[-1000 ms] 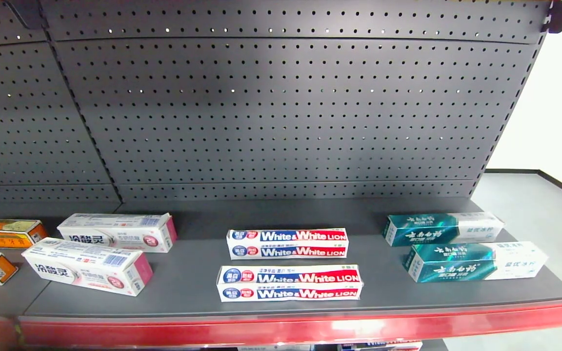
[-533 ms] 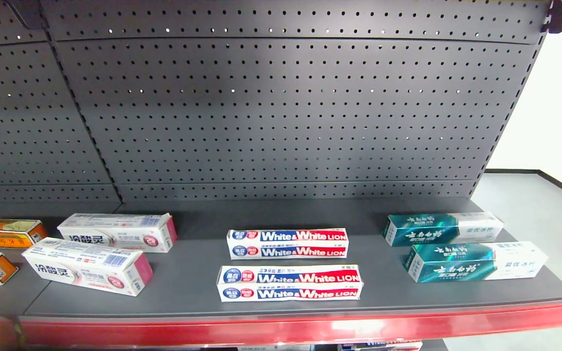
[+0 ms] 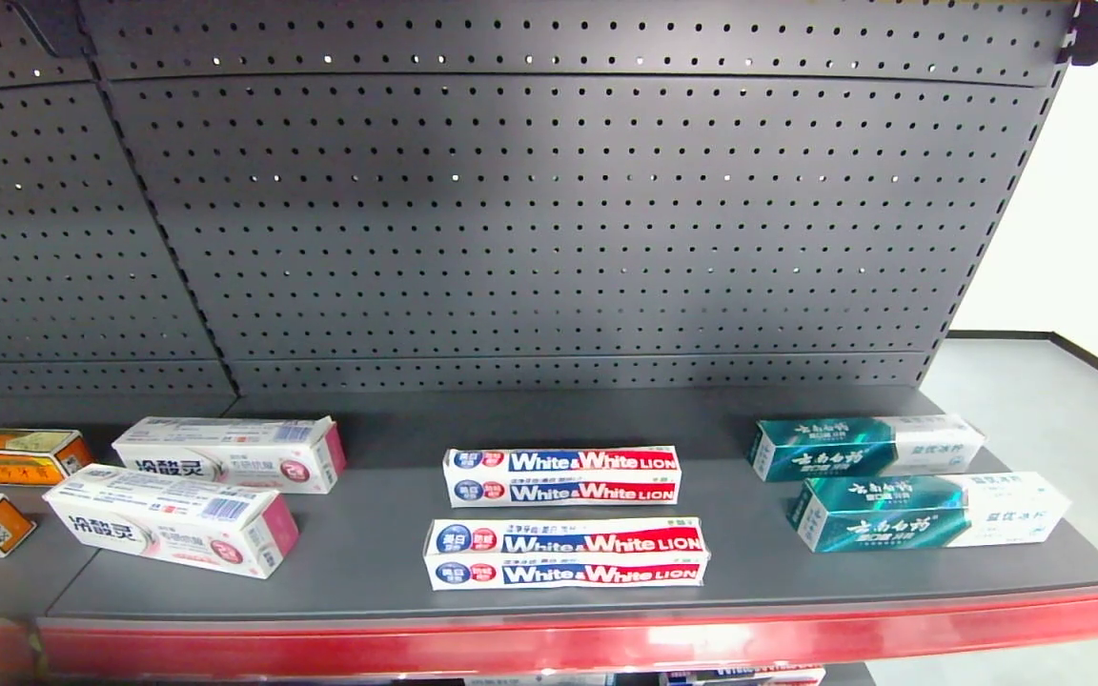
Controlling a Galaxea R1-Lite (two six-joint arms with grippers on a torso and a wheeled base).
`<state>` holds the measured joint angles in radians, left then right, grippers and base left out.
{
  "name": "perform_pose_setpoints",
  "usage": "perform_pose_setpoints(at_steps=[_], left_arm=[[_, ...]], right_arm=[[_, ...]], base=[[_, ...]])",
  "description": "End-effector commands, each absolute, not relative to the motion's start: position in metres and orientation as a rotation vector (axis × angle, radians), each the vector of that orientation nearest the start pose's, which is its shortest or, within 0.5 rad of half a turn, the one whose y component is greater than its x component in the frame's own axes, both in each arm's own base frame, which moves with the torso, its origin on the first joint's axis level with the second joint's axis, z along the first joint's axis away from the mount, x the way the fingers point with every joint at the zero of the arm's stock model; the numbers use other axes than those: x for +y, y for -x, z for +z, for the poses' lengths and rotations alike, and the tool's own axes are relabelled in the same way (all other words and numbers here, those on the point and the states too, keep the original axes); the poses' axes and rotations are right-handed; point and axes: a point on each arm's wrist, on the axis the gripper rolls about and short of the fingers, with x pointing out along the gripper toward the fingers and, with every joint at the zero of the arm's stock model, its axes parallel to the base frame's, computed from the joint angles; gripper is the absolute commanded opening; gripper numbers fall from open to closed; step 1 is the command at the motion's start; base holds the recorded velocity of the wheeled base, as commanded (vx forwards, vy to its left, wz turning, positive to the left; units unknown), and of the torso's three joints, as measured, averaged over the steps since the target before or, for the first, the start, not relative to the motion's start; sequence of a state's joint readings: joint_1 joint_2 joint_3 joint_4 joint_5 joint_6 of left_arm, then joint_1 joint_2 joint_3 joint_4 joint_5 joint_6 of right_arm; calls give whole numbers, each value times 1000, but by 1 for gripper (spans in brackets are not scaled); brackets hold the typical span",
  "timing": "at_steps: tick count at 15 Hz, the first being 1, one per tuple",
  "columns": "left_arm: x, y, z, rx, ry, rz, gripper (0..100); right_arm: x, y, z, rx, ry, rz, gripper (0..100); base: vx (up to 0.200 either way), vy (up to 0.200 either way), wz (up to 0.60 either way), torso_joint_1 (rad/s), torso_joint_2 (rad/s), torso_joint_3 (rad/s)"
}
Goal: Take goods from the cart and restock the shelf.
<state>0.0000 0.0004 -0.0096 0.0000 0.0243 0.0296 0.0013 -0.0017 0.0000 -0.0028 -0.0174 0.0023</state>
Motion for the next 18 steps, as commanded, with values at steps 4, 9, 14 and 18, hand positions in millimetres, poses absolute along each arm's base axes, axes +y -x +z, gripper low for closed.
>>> perform_pose_setpoints(at_steps=[4, 9, 14, 18], left_arm=[[0, 23, 76, 2, -12, 21, 100], [0, 21, 76, 18, 20, 19, 100], [1, 22, 76, 13, 29, 28, 100], [1, 22, 76, 13, 44, 57, 100]], right_arm=[[0, 23, 76, -3, -2, -15, 100], [0, 23, 76, -3, 0, -14, 100], [0, 23, 76, -3, 3, -14, 100], [0, 23, 76, -3, 3, -11, 100]], base=[[0, 0, 0, 0, 0, 0], [0, 0, 0, 0, 0, 0], [0, 0, 0, 0, 0, 0], [0, 0, 0, 0, 0, 0]])
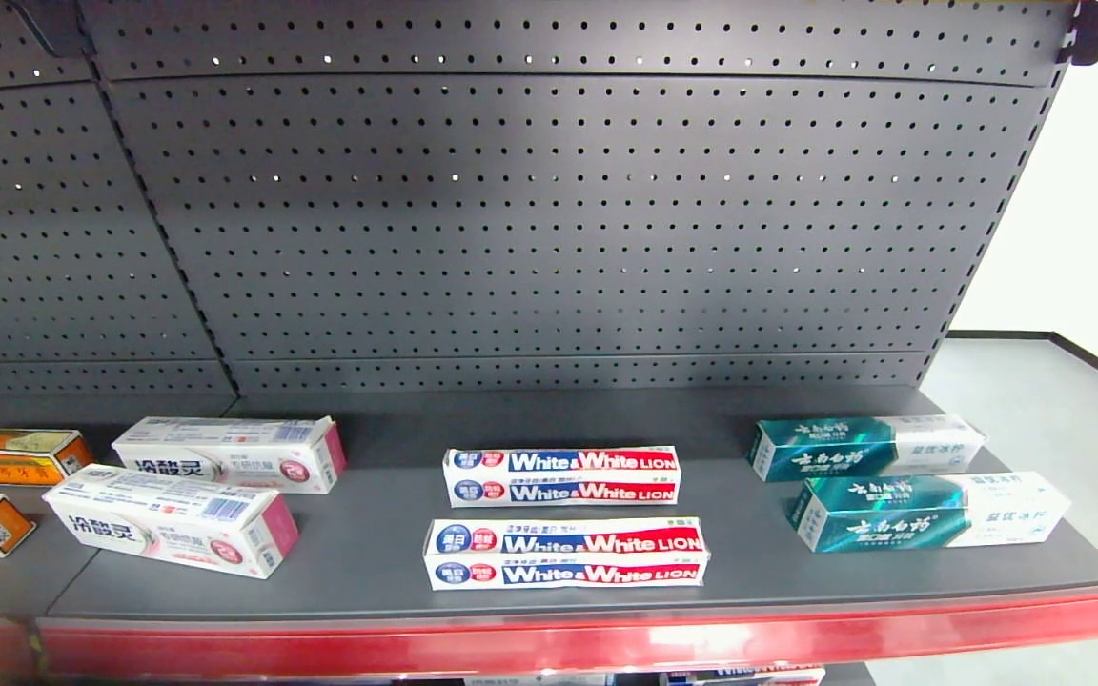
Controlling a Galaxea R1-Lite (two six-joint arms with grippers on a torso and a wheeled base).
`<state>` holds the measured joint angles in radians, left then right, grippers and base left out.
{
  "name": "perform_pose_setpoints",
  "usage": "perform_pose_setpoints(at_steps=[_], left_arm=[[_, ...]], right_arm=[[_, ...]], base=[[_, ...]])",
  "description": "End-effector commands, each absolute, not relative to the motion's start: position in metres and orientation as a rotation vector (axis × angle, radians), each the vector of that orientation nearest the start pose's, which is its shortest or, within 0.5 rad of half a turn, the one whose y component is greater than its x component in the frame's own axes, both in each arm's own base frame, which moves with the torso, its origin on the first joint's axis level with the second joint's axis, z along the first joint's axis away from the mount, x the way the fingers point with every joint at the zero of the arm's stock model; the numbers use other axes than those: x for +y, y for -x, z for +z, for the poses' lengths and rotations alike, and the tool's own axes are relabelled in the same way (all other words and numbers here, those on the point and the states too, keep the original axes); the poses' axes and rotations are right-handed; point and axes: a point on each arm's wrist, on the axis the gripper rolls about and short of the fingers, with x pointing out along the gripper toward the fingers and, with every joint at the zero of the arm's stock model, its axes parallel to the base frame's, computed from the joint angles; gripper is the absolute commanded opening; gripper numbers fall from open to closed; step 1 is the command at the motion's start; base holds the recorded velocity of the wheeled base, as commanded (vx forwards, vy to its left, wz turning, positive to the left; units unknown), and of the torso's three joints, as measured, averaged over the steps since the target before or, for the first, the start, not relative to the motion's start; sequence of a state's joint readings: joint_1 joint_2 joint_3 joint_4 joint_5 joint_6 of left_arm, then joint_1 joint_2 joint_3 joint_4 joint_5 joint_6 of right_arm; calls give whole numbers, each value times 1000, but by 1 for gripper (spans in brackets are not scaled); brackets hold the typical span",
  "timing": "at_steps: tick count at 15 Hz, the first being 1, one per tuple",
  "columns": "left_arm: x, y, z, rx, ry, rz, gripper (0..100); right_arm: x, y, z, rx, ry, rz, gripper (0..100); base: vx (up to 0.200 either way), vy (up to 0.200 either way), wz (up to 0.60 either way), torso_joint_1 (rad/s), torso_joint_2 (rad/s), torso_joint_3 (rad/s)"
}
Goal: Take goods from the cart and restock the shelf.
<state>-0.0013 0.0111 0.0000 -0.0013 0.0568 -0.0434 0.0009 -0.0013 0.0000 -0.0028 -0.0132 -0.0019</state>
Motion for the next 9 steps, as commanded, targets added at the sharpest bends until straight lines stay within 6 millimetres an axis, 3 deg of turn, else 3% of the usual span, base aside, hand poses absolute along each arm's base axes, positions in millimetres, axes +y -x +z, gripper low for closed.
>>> perform_pose_setpoints(at_steps=[1, 2, 9], left_arm=[[1, 22, 76, 13, 41, 56, 100], [1, 22, 76, 11, 41, 55, 100], [1, 22, 76, 13, 39, 54, 100]], right_arm=[[0, 23, 76, -3, 2, -12, 100], [0, 23, 76, -3, 2, -9, 100], [0, 23, 76, -3, -2, -9, 100]], base=[[0, 0, 0, 0, 0, 0], [0, 0, 600, -2, 2, 2], [0, 0, 0, 0, 0, 0]])
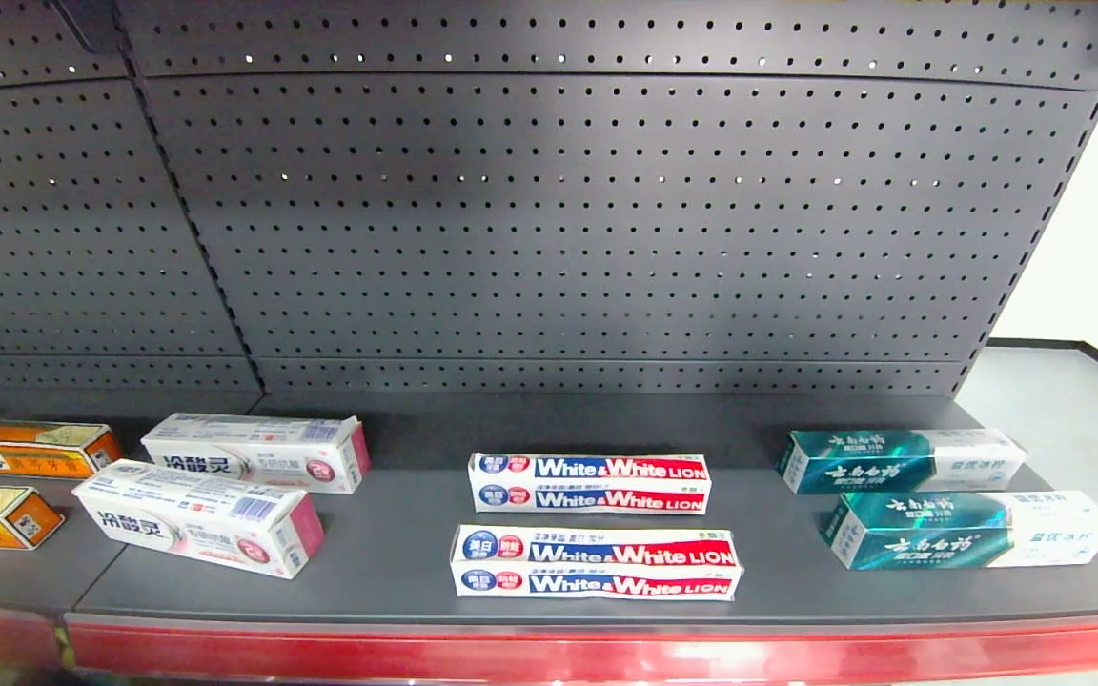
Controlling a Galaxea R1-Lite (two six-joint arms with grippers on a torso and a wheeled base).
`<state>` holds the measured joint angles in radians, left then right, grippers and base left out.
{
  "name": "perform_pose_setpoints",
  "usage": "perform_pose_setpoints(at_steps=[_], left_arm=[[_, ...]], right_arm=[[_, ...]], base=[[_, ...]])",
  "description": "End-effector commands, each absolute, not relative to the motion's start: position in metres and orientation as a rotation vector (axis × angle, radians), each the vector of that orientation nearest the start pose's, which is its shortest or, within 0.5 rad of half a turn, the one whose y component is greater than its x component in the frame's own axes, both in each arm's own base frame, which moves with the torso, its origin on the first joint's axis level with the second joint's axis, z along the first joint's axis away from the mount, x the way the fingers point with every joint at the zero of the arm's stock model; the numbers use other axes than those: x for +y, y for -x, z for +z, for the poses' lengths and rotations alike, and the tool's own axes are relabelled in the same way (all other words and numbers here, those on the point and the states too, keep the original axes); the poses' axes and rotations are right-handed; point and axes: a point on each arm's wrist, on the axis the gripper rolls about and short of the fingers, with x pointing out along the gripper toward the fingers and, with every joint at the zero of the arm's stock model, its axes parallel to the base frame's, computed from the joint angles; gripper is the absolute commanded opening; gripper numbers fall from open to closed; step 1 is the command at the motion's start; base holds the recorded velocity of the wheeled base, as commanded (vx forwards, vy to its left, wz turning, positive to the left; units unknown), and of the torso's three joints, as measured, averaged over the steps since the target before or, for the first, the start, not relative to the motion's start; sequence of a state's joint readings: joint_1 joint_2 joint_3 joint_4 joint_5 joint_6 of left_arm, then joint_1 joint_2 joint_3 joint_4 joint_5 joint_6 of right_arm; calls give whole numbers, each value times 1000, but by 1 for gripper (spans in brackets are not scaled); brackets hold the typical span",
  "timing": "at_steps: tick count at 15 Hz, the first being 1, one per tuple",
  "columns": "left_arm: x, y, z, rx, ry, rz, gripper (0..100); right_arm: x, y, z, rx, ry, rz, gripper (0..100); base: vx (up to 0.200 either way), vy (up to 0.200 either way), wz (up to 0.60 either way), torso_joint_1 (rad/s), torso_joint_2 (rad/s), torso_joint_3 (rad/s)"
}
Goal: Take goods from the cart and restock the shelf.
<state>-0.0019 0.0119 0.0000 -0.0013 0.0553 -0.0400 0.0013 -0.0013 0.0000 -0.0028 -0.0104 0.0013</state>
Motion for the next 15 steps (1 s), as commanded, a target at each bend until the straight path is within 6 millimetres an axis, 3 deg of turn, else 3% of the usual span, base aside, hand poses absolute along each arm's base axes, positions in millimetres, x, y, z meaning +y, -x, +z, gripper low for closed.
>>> perform_pose_setpoints(at_steps=[1, 15], left_arm=[[1, 22, 76, 11, 40, 54, 100], [1, 22, 76, 13, 36, 43, 100]], right_arm=[[0, 23, 76, -3, -2, -9, 100], [0, 23, 76, -3, -2, -9, 100]], base=[[0, 0, 0, 0, 0, 0], [0, 0, 0, 0, 0, 0]])
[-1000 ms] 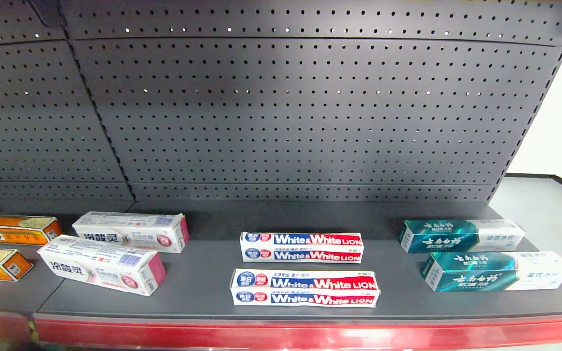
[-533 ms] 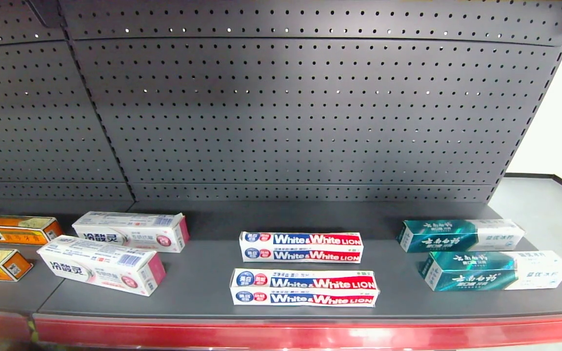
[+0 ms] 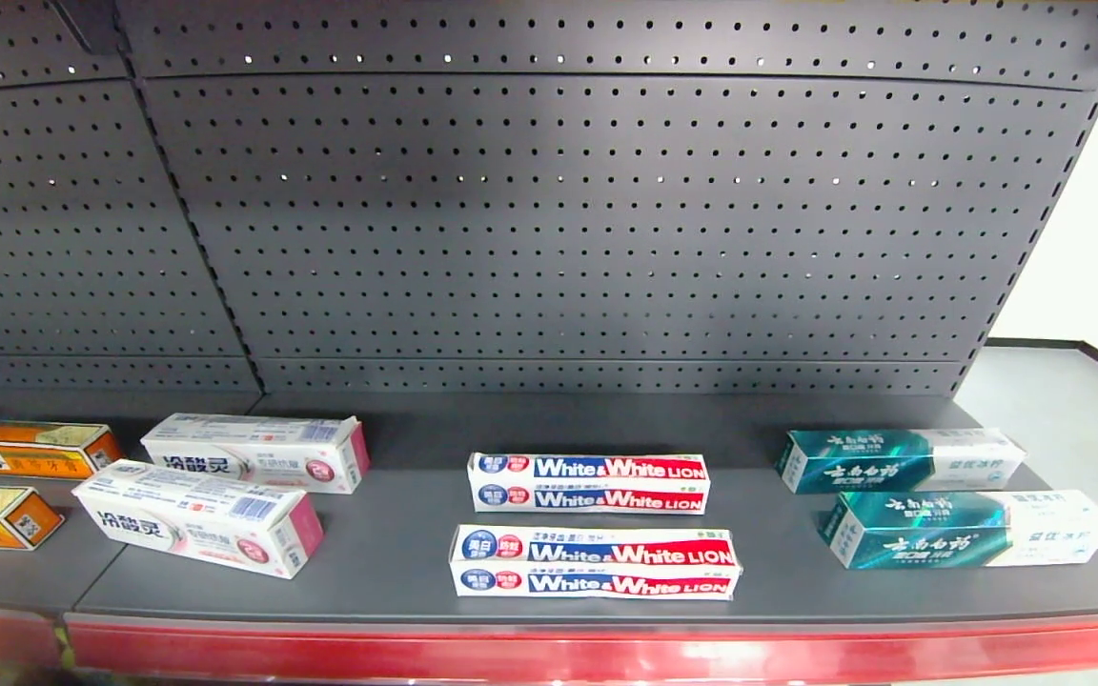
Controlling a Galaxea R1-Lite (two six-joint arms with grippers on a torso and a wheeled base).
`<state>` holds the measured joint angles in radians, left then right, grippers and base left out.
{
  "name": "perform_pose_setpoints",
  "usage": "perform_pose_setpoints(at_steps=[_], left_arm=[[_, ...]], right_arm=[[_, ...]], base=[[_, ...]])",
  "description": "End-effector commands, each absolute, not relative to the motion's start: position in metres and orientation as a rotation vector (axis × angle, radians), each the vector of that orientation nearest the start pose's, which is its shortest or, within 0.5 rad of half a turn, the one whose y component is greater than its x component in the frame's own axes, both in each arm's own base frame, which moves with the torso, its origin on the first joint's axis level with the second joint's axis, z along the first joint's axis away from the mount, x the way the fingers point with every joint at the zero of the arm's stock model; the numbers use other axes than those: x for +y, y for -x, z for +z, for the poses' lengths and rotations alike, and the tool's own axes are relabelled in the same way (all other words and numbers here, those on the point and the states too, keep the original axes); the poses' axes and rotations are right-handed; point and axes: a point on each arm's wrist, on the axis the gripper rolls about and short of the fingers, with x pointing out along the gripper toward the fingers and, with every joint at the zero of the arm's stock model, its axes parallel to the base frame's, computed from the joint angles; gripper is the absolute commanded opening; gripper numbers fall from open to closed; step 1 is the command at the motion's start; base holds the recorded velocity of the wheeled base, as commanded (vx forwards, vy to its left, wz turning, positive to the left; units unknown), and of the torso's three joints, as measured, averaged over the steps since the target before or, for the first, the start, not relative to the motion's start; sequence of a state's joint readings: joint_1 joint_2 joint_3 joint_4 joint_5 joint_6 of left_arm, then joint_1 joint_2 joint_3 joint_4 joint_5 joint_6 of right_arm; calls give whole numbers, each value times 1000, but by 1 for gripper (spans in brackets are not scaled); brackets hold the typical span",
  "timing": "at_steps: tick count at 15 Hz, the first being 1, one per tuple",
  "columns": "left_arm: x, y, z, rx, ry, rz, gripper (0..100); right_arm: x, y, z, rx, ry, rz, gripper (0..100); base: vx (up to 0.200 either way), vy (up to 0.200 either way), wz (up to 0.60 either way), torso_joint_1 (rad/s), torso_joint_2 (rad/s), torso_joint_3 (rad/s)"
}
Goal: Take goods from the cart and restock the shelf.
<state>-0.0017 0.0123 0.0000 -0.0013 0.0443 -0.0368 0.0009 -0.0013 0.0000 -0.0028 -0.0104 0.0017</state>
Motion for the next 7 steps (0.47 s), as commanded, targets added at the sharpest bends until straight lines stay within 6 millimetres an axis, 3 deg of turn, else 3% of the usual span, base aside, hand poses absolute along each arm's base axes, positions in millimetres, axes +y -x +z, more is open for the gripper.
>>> perform_pose_setpoints(at_steps=[1, 7], left_arm=[[1, 22, 76, 13, 36, 43, 100], [1, 22, 76, 13, 38, 43, 100]], right_arm=[[0, 23, 76, -3, -2, -9, 100], [0, 23, 76, -3, -3, -9, 100]], base=[[0, 0, 0, 0, 0, 0], [0, 0, 0, 0, 0, 0]])
